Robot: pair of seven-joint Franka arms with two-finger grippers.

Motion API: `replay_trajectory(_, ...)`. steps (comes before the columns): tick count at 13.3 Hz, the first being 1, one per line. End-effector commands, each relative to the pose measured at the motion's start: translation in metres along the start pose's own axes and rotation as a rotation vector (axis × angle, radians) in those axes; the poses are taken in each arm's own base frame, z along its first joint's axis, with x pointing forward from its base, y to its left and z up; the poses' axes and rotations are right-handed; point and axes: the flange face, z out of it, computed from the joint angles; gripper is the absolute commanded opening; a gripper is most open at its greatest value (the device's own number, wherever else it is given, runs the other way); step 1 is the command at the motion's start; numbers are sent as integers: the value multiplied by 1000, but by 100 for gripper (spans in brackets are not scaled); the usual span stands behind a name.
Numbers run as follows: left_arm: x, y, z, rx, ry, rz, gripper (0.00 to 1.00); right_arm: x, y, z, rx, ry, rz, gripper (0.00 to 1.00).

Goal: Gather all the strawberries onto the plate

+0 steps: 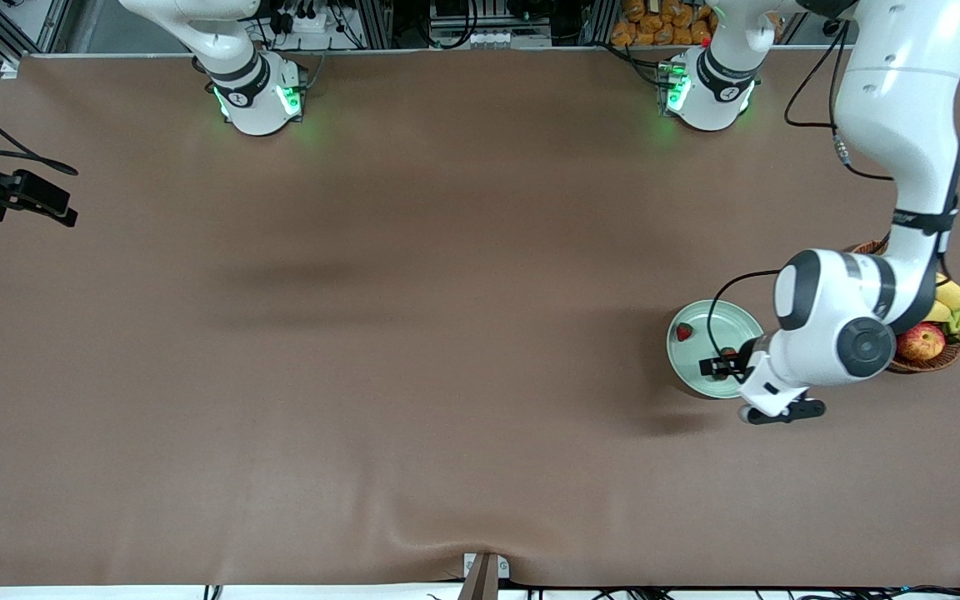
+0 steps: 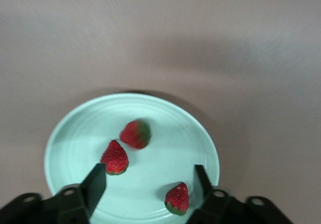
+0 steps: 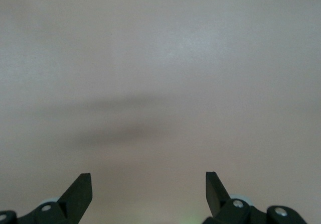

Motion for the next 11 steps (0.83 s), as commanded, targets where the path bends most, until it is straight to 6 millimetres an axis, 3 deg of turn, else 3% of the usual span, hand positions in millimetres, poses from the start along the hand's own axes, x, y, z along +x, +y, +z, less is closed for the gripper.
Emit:
replay_trajectory(1,-14,-17,-87,17,82,8,100,-2,-16,-6,22,14,-12,100)
replay_trajectory(4,-26,-29,-169,23,120,-12,100,-2,-25,-8,23,17,-28,100)
replay_trajectory(9,-55,-28,-246,26,167,1,100,-2,-31,-7,23,17,-39,100)
replay_trajectory(11,-71,-27,-267,31,172,20,100,-2,-27,-7,23,14,-32,100)
